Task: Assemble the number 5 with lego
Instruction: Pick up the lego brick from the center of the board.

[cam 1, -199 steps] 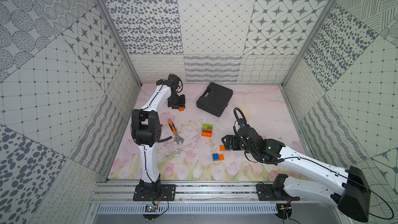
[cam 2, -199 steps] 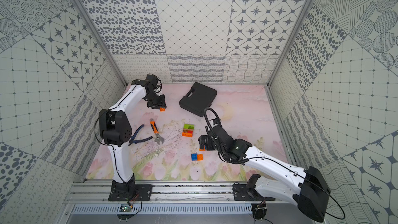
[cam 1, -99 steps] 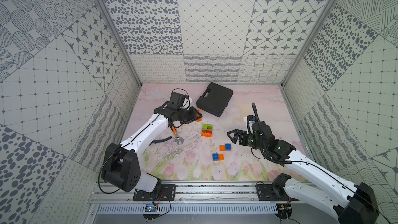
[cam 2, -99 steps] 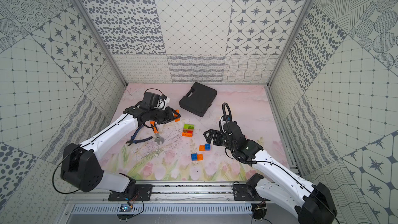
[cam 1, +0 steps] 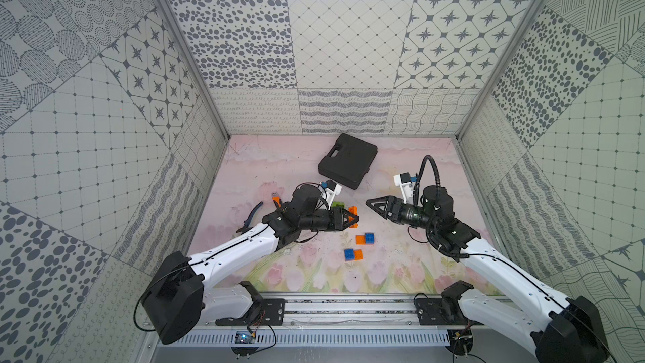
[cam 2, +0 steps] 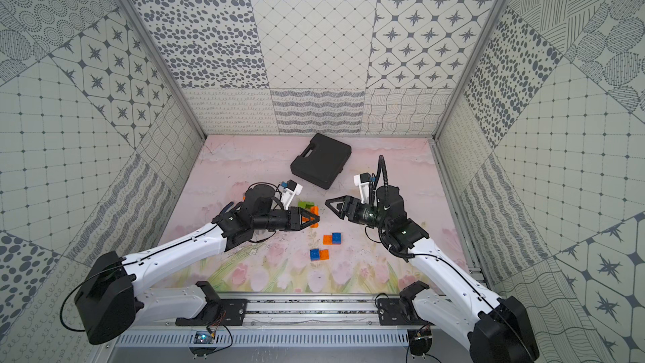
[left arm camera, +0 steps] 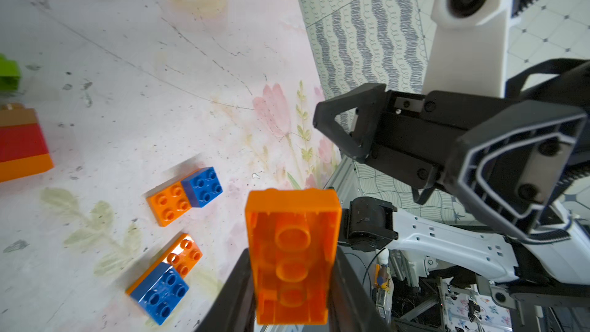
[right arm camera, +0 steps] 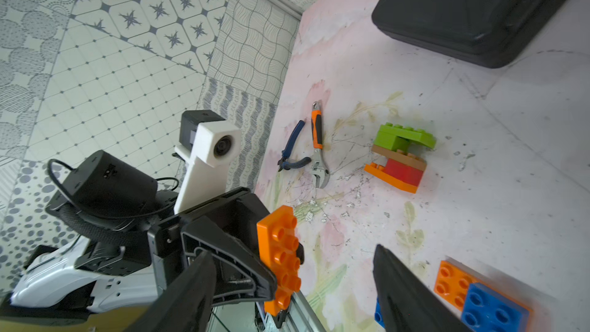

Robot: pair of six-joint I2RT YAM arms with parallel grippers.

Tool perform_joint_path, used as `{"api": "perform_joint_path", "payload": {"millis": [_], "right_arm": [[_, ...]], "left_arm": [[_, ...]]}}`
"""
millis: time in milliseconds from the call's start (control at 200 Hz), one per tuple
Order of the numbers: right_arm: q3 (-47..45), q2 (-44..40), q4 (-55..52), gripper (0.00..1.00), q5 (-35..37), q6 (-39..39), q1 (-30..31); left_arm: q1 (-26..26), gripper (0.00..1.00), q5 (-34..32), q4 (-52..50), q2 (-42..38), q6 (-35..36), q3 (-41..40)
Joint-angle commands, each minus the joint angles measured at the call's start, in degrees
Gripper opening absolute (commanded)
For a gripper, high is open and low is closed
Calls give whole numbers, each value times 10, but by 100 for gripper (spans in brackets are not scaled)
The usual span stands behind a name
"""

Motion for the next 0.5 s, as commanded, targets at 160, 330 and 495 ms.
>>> {"api": "perform_joint_path", "payload": {"millis": [160, 330, 495], "right_arm": [[15, 20, 110, 69, -91, 54, -2], [25, 33, 137, 62, -118, 64, -5], [21, 63, 224, 53, -154, 115, -6]], "left_arm": [[-10, 13, 128, 256, 41, -60, 14], [-10, 13, 151, 263, 41, -62, 18], [-10, 13, 165, 293, 38, -77, 13]]}}
